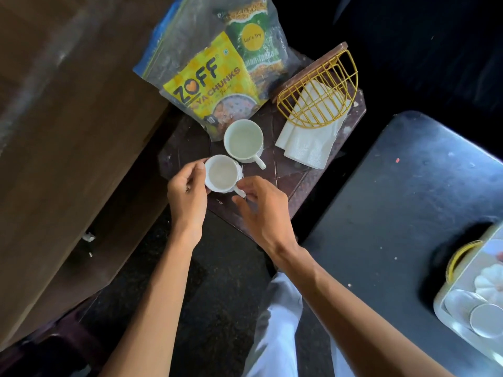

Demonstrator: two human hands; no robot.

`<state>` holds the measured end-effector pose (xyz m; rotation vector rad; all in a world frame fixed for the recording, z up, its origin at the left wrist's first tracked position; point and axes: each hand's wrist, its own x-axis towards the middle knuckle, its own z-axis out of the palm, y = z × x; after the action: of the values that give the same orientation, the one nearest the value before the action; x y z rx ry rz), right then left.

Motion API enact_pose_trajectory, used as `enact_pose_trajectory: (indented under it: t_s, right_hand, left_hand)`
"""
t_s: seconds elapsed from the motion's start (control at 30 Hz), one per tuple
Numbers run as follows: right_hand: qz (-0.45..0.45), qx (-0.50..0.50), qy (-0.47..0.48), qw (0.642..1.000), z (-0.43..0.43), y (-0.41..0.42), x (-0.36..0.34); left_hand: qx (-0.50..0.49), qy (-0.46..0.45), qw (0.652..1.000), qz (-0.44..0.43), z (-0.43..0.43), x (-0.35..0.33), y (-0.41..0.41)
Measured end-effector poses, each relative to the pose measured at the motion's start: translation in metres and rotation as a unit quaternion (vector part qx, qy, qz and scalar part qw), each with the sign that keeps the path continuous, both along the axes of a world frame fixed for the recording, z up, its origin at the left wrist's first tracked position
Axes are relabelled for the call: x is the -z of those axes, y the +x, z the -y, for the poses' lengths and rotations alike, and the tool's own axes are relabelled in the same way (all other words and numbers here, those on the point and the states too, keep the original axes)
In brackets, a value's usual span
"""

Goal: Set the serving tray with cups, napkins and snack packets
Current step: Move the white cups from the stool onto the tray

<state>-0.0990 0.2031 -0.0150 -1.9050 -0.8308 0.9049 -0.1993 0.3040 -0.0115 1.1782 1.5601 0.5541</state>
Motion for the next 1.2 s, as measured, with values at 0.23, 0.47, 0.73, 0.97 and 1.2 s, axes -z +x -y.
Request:
enact_pose_trajectory:
  t_s: [0.23,0.47,0.73,0.97,1.2]
  right_hand:
    - [-0.015,0.016,0.008,1.0,0.03,0.014,-0.004]
    - [-0.011,0.077,0.024,0.997,0.108,0.05,-0.018]
    - [0.034,0.174,-0.004,0.984,0.228,0.12,-0.03]
    - [0.06,0.239,-0.032,0.969,0.338,0.189,-0.034]
    - [0.097,0.263,-0.038,0.959,0.411,0.233,-0.016]
  left_hand:
    - [-0.014,-0.011,0.999,0.031,0.034,-0.01,0.001]
    - [0.049,-0.037,0.996,0.07,0.101,-0.031,0.034]
    - [0.18,-0.028,0.982,0.048,0.195,-0.038,0.115]
    - [0.262,-0.044,0.962,0.061,0.292,-0.034,0.191]
    - [0.296,-0.088,0.95,0.051,0.357,-0.022,0.258]
